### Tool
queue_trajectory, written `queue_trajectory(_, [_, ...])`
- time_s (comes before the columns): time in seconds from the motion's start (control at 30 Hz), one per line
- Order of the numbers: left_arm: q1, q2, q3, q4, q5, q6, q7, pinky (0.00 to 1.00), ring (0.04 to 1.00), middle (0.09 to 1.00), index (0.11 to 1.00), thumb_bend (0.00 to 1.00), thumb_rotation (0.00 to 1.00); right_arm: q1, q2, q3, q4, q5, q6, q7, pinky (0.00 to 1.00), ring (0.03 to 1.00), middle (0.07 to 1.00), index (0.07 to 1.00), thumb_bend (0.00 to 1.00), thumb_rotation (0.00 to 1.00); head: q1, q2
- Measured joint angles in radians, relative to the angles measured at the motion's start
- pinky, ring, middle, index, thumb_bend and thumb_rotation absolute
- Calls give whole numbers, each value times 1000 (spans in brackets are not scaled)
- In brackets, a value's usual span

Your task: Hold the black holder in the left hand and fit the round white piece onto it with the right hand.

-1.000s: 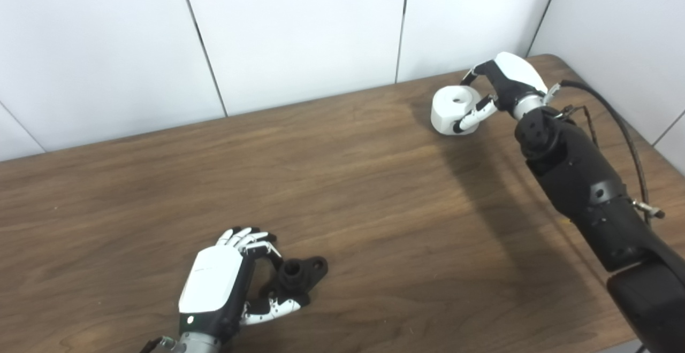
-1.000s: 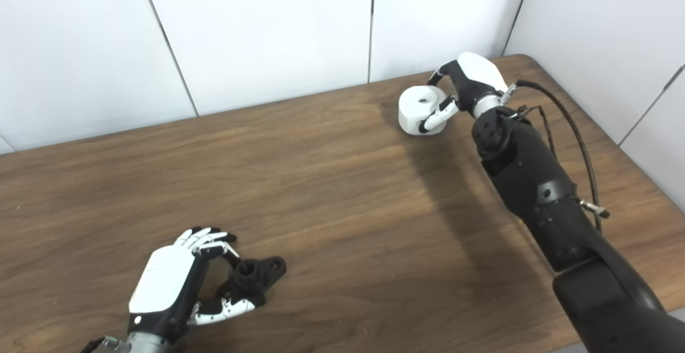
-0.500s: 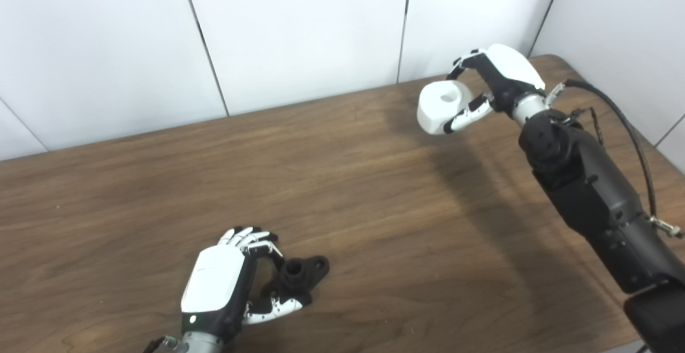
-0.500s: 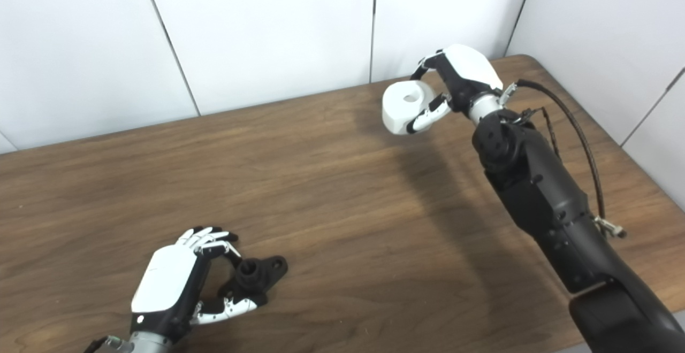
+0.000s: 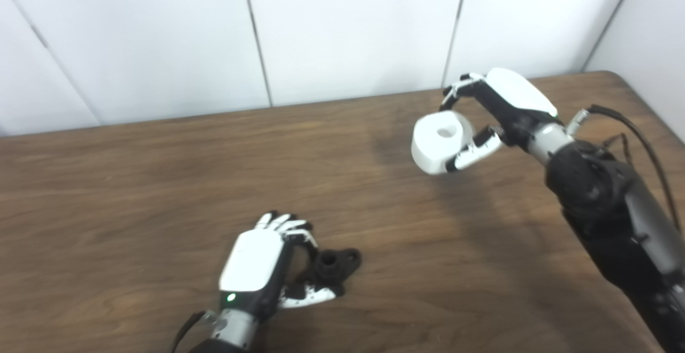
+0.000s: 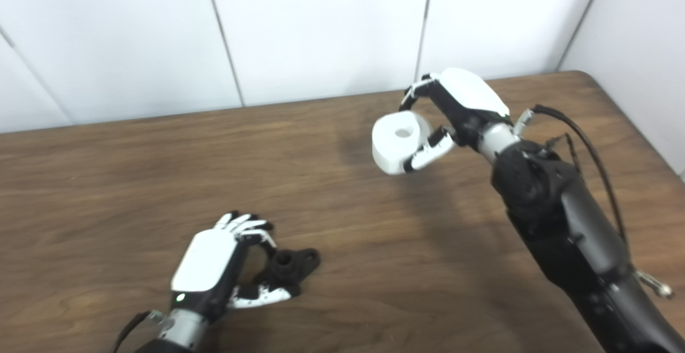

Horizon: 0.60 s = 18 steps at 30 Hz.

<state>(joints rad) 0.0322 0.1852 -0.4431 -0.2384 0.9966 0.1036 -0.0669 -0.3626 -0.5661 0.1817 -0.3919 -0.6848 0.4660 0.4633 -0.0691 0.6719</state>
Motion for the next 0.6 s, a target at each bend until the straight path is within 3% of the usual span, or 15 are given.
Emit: queue_trajectory(0.6, [-10,-17,-23,2,25,31,-4,985,885,794,485,521,48,47,229,1,-260,-104,2,289,1000,941,814,482,526,139,78,51])
